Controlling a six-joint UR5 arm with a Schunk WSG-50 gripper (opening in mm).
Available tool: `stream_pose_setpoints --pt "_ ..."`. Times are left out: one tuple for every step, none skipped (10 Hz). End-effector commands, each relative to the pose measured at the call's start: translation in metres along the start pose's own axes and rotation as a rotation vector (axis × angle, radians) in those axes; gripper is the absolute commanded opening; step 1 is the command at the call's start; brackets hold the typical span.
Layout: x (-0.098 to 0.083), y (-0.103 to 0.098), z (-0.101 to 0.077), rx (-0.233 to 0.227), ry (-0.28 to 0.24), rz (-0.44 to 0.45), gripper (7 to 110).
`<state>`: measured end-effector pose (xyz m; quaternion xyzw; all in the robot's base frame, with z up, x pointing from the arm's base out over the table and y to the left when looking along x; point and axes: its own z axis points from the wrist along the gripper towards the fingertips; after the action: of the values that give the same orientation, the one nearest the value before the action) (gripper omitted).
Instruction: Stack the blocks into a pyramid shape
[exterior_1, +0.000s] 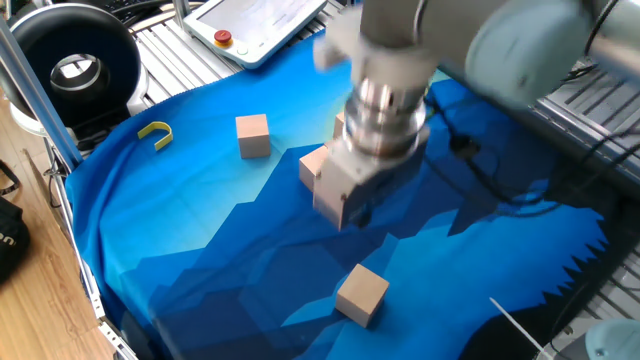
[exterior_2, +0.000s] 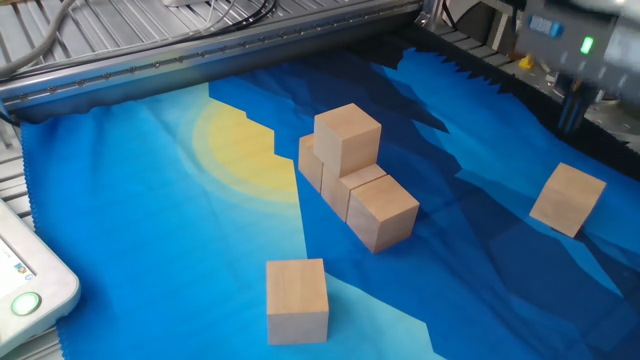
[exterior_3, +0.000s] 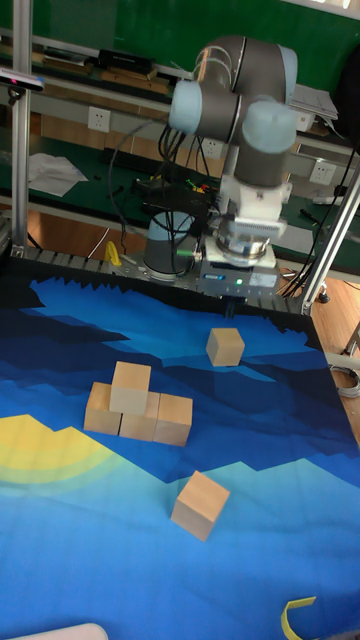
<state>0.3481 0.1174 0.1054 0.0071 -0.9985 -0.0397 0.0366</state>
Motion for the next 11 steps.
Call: stream_pose_setpoints --pt "0.001 0.006 0.065 0.006 0.011 0.023 7" --pt "0.003 0.009 0.062 0.026 0.017 0.037 7" --pt "0.004 0.017 0.054 0.027 0.017 0.037 7" --pt "-0.001 0.032 0.052 -0.009 -0.003 0.009 7" --pt "-0.004 0.053 0.051 -0.095 -0.017 -0.03 44" --pt "-0.008 0.055 0.047 -0.108 -0.033 -0.044 44" --pt "-0.01 0.06 0.047 -0.138 -0.05 -0.071 44" --pt "-0.007 0.049 0.048 -0.098 -0.039 -0.07 44" --pt "-0.001 0.033 0.052 -0.046 -0.012 -0.087 44" --pt "0.011 0.027 0.054 -0.029 0.038 -0.103 110" --pt "0.017 0.026 0.053 -0.028 0.063 -0.094 110"
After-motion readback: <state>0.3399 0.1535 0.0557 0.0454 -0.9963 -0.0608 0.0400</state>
